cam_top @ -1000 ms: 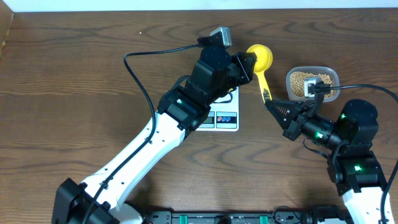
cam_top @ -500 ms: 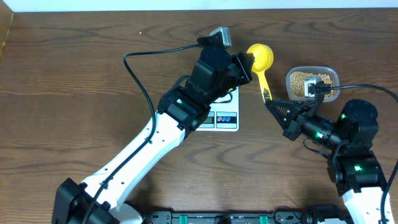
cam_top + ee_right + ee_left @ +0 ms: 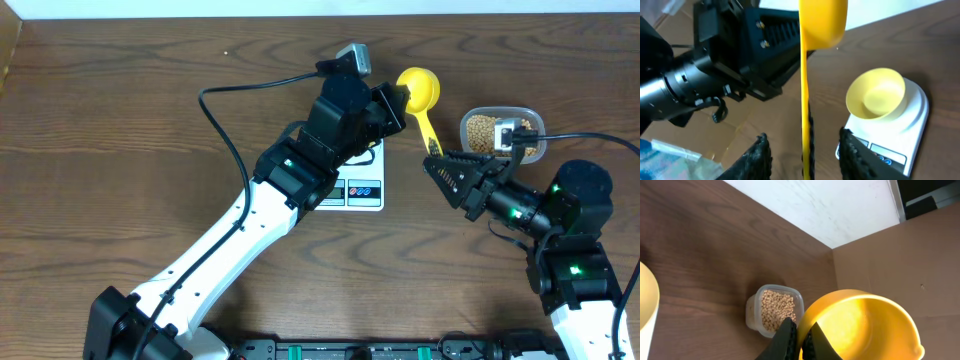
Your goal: Scoop item into bowl and weigh 50g on scale
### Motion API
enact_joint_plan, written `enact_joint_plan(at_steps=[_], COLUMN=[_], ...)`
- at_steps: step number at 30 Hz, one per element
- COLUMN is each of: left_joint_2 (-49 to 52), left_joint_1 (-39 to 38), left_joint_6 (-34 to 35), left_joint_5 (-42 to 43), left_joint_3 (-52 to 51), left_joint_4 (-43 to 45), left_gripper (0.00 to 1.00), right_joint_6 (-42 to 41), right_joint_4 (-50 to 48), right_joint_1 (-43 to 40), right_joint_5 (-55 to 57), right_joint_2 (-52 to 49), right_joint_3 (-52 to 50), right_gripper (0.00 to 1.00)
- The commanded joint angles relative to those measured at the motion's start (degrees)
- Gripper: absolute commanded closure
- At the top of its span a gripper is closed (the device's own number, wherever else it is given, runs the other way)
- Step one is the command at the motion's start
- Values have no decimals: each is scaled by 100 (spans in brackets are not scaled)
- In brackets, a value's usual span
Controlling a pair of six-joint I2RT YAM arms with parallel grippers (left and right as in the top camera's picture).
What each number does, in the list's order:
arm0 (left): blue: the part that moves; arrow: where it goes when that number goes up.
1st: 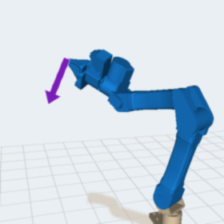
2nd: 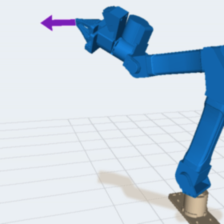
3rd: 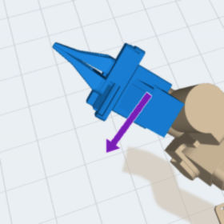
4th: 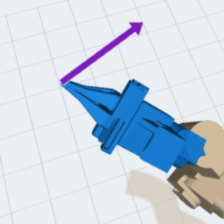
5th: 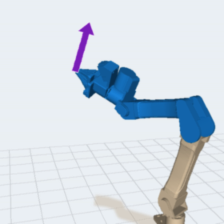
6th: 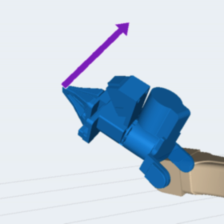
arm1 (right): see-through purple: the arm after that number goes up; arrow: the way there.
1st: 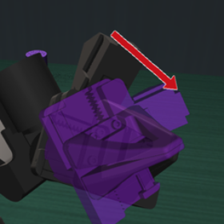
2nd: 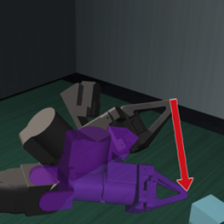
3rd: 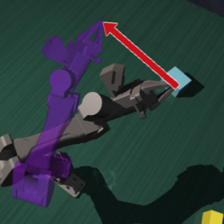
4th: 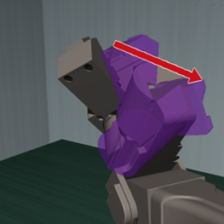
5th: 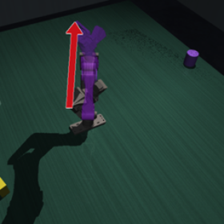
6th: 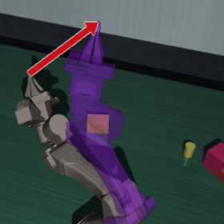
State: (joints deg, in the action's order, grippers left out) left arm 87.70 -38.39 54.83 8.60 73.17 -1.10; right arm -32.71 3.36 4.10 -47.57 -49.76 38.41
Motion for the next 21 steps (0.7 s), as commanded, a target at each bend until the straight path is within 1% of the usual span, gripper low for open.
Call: enact_joint_plan(at_steps=[1,2,8,13,18,21], left_joint_2=[7,7,7,7,7,7], left_joint_1=[22,24,0,-70,-92,-94], left_joint_6=[164,170,787,839,1080,1154], left_joint_5=[-87,-68,4,17,101,127], left_joint_3=[-9,-9,-9,-9,-9,-9], left_joint_4=[26,26,13,0,-4,-24], left_gripper=[93,93,92,93,92,92], right_joint_6=[-245,-254,-616,-721,-802,-870], right_joint_4=[-85,-120,-468,-492,-529,-584], right_joint_1=[44,44,46,46,46,46], right_joint_5=[13,17,162,332,415,420], right_joint_2=[52,52,50,50,50,50], right_joint_3=[92,92,92,92,92,92], right_gripper=[55,55,57,59,69,70])
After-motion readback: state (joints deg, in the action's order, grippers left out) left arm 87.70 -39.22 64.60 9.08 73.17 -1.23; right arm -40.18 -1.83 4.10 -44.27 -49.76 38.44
